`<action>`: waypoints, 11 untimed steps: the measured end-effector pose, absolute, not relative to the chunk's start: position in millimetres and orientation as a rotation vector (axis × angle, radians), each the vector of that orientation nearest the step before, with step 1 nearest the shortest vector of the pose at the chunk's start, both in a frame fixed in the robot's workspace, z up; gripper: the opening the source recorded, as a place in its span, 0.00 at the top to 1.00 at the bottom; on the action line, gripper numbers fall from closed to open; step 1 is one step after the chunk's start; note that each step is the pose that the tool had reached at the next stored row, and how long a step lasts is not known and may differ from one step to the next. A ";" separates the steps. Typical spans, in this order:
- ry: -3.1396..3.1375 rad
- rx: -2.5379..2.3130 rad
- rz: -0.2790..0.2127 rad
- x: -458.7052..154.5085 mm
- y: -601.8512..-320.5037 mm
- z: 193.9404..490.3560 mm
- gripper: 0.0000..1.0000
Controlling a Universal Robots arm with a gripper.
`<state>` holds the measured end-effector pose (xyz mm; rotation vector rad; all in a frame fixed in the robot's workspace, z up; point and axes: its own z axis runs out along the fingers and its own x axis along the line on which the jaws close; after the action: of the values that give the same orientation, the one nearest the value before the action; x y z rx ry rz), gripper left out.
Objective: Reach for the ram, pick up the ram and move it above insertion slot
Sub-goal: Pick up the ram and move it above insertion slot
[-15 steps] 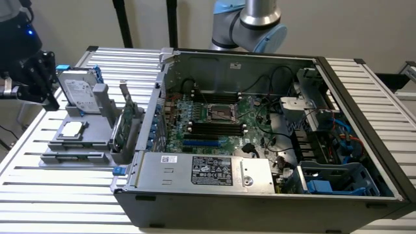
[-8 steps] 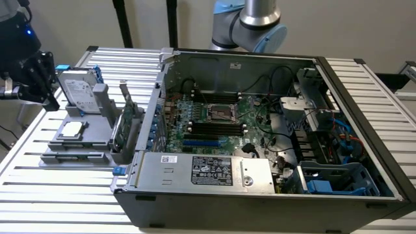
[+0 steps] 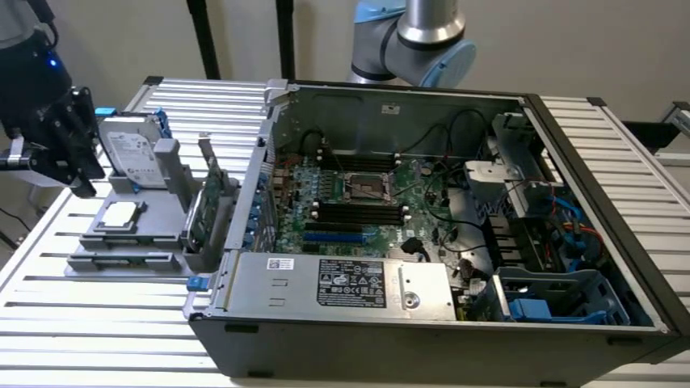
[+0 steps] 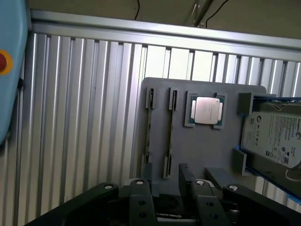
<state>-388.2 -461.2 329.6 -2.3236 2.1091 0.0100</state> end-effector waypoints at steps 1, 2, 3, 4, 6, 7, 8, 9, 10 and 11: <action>2.109 -2.324 0.010 -388.4 -461.3 327.8 0.64; 2.109 -2.323 0.010 -388.5 -461.4 326.0 0.64; 2.110 -2.323 0.010 -388.7 -461.6 324.1 0.64; 2.110 -2.323 0.010 -388.8 -461.9 322.4 0.64; 2.111 -2.322 0.010 -389.0 -462.5 318.7 0.64; 2.111 -2.322 0.010 -389.1 -462.9 316.9 0.64; 2.111 -2.322 0.010 -389.2 -463.2 315.1 0.64; 2.112 -2.321 0.010 -389.3 -463.6 313.3 0.64; 2.112 -2.321 0.010 -389.4 -464.0 311.4 0.64; 2.112 -2.321 0.010 -389.5 -464.4 309.6 0.64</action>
<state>-389.5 -464.4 309.6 -2.3213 2.1117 0.0100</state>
